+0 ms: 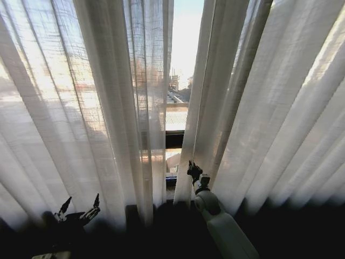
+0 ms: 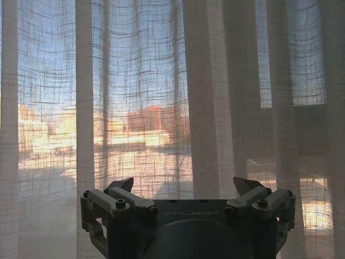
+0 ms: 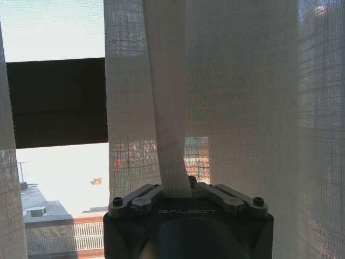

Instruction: Open the curtains by pulling them apart, changing their state from closed to fully open.

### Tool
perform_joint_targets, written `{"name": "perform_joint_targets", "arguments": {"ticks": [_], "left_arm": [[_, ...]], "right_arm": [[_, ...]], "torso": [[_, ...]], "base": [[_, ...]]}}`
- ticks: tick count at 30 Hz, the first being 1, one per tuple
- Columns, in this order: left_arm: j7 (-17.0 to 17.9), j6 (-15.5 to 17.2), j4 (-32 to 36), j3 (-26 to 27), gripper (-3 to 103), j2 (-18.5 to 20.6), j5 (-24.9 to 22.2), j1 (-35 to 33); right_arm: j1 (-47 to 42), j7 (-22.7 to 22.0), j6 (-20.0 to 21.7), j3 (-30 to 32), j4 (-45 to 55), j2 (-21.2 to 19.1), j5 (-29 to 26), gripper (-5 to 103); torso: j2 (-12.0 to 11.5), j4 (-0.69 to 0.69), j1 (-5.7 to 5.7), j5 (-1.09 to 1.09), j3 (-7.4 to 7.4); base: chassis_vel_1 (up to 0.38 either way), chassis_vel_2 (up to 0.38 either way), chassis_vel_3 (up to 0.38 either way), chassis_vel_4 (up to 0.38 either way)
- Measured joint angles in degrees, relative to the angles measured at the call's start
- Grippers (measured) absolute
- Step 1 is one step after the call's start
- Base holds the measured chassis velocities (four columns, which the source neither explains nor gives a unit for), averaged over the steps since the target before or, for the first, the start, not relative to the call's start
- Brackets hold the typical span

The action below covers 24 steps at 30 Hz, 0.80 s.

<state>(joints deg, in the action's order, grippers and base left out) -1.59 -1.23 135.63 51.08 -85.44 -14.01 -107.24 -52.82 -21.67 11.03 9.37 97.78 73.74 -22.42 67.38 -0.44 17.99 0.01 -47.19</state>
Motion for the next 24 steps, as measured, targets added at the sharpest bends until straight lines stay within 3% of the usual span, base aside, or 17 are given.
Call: {"name": "perform_joint_targets", "arguments": {"ticks": [24], "left_arm": [[-0.1,-1.0,-1.0,-0.2,100,1.0,-0.6,0.5]], "right_arm": [[-0.9,0.4,2.0,-0.4,2.7,-1.4,-4.0,0]], "torso": [[0.0,0.0,0.0,0.0,0.0]], "base": [[0.0,0.0,0.0,0.0]]}}
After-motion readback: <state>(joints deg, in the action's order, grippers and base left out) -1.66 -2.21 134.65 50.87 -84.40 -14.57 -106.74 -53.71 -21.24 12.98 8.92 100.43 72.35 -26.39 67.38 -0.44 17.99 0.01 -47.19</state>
